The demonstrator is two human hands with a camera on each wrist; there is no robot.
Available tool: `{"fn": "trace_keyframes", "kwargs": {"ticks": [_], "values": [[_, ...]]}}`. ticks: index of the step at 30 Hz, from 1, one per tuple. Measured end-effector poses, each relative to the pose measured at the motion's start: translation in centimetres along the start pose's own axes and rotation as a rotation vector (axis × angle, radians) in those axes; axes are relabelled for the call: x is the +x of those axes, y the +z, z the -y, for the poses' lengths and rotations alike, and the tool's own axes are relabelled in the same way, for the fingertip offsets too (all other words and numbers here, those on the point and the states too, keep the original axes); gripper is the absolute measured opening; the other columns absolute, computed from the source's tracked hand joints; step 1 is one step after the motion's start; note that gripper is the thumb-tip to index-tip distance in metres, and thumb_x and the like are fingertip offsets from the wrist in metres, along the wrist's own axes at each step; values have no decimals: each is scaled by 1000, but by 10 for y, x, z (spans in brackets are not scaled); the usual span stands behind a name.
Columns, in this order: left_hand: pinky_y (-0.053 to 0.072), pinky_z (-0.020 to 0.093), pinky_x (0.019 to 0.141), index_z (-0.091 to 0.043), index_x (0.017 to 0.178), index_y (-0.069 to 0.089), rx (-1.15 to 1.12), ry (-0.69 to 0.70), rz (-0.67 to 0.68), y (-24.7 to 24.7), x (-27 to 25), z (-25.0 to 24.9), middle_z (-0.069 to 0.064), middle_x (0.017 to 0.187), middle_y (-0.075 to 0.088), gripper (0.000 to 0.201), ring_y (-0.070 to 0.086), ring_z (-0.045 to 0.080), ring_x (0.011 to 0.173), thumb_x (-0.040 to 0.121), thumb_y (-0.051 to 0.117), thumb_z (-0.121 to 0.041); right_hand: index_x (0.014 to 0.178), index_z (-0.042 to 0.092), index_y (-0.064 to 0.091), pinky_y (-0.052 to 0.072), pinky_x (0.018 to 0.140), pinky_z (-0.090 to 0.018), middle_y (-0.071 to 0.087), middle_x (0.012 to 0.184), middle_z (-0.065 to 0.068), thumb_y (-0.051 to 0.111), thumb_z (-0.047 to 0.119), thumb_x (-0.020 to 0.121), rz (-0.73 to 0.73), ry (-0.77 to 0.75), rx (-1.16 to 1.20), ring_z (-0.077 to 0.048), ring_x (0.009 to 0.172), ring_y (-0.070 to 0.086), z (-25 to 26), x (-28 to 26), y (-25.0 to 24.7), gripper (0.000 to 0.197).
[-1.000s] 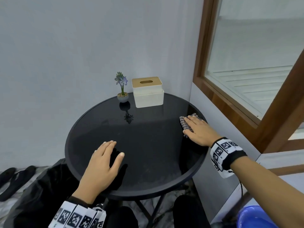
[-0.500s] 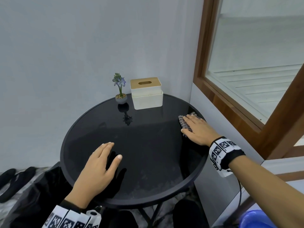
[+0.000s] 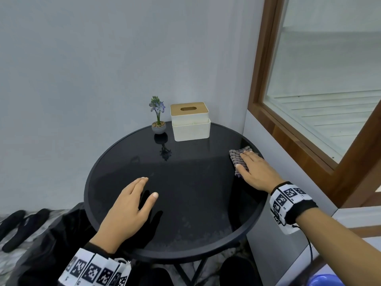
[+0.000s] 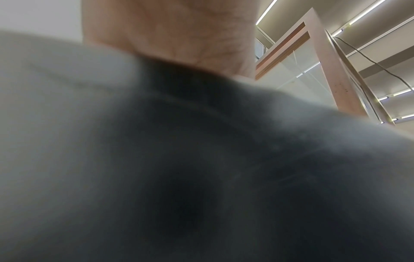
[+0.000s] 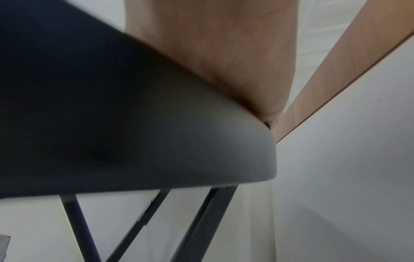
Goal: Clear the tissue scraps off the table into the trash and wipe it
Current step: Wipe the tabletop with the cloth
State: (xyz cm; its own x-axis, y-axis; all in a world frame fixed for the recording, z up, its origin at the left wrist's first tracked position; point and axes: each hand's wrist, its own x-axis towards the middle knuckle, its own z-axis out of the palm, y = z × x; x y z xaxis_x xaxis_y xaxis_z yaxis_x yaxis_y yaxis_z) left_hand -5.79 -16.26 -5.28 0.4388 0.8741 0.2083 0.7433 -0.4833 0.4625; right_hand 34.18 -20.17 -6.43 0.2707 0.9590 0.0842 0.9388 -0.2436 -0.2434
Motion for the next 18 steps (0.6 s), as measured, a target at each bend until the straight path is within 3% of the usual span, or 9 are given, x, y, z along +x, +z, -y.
{"fn": "trace_keyframes", "kwargs": {"ticks": [9, 14, 18], "values": [[24, 26, 114, -22, 151, 33, -11, -8, 32, -3, 10, 1, -8, 155, 34, 69, 27, 9, 144, 93, 39, -60, 150, 18, 28, 21, 119, -40, 29, 157, -5, 31, 53, 97, 9, 2, 19, -22, 145, 26, 8, -6, -7, 63], [27, 30, 115, -20, 150, 34, -16, -18, 33, -11, 15, 3, -6, 155, 35, 69, 31, 12, 143, 93, 41, -59, 146, 19, 35, 29, 114, -36, 39, 152, -4, 40, 51, 96, 33, -9, 132, -23, 140, 36, 23, -11, -18, 59], [35, 37, 113, -22, 150, 33, -17, -16, 29, -19, 20, 6, -6, 155, 35, 71, 34, 14, 142, 91, 40, -63, 145, 21, 37, 34, 112, -40, 42, 150, -2, 42, 54, 94, 32, -38, 206, -22, 137, 39, 37, -10, -28, 62]]}}
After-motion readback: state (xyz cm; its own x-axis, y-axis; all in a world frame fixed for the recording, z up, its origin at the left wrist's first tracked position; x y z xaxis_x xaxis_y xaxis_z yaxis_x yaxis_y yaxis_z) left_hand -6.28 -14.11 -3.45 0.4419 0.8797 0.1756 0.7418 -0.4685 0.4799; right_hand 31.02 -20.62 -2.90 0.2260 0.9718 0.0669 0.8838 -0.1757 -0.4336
